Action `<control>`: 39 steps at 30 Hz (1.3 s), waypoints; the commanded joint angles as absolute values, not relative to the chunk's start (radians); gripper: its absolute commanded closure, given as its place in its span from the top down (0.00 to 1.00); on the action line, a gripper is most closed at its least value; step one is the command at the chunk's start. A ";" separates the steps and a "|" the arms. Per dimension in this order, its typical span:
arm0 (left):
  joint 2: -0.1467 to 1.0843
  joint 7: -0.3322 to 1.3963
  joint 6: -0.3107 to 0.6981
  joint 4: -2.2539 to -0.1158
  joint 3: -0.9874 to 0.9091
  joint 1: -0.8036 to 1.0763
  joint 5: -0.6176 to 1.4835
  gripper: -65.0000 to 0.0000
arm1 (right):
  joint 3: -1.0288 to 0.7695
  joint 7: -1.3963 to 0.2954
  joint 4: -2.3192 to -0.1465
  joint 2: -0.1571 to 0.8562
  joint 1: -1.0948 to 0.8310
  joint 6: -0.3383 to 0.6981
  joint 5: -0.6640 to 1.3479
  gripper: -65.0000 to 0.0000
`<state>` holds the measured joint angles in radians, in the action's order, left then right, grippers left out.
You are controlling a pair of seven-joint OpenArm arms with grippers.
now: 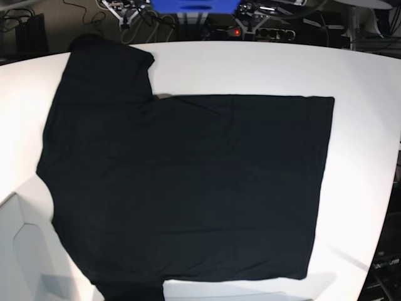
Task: Fold the T-shirt properly
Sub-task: 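Move both grippers from rest toward the shirt's shoulder edge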
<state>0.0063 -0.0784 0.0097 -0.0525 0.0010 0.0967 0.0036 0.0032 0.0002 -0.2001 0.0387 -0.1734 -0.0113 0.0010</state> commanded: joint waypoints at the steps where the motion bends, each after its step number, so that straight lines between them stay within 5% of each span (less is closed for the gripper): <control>1: 0.010 -0.085 0.002 -0.076 0.001 0.117 0.001 0.00 | 0.005 0.001 -0.223 0.042 -0.199 0.002 0.005 0.00; 15: 0.051 -0.094 0.004 -0.189 -0.001 0.257 0.001 0.00 | 0.005 0.001 -0.360 0.044 -0.338 0.005 0.005 0.00; 32: 0.219 -0.091 -0.004 -1.135 -0.002 0.852 0.007 0.00 | -0.004 -0.002 -1.326 0.058 -0.986 0.005 0.005 0.00; 39: 0.341 -0.090 -0.005 -1.558 -0.002 1.061 0.234 0.00 | -0.059 -0.008 -1.718 0.059 -1.165 0.005 0.005 0.00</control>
